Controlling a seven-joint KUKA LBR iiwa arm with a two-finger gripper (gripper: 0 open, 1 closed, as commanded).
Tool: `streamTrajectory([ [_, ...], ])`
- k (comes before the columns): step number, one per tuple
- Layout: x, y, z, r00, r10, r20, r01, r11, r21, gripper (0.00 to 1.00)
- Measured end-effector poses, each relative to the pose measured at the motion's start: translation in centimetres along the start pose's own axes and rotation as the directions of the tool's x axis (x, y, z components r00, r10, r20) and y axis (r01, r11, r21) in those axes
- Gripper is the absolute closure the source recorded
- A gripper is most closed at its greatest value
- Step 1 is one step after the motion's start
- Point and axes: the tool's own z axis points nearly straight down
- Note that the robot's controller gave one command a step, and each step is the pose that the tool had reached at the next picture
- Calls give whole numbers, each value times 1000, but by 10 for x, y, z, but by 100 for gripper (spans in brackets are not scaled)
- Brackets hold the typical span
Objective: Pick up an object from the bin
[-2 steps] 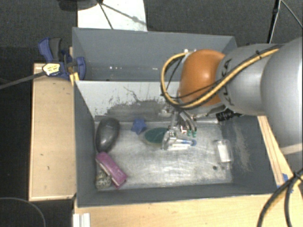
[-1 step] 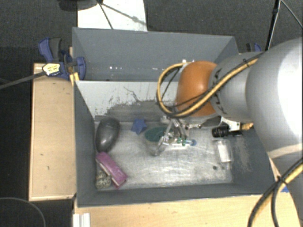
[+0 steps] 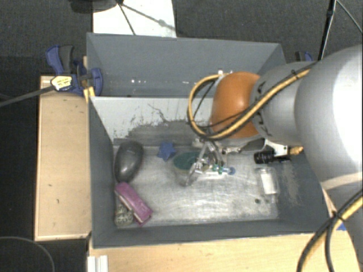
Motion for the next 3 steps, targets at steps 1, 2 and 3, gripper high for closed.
streamTrajectory([
  [1,-2,0,-2,1000,0,8,0,1000,-2,100],
  [2,-5,1,-65,1000,-4,2,4,1000,-1,100],
  [3,-6,1,-94,1000,-8,0,8,1000,0,100],
])
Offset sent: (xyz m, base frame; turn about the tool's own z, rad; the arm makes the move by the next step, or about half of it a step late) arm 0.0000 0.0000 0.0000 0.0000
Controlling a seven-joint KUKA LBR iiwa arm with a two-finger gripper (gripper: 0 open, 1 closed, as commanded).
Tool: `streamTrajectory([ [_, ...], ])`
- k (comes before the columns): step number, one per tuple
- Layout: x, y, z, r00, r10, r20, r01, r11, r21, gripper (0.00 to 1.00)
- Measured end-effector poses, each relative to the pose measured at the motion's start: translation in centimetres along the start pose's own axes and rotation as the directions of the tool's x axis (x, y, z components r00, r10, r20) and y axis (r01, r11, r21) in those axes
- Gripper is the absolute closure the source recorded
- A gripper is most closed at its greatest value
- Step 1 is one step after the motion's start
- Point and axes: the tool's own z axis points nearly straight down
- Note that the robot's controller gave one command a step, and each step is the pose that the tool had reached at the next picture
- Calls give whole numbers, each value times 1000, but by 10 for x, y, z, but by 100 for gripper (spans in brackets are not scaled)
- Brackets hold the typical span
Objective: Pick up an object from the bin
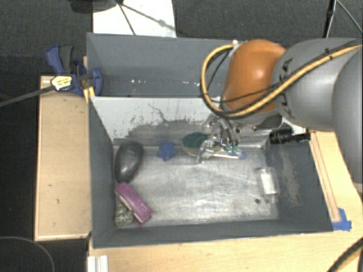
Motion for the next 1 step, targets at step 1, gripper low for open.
streamTrajectory([
  [1,-1,0,-2,1000,-2,0,2,1000,1,100],
])
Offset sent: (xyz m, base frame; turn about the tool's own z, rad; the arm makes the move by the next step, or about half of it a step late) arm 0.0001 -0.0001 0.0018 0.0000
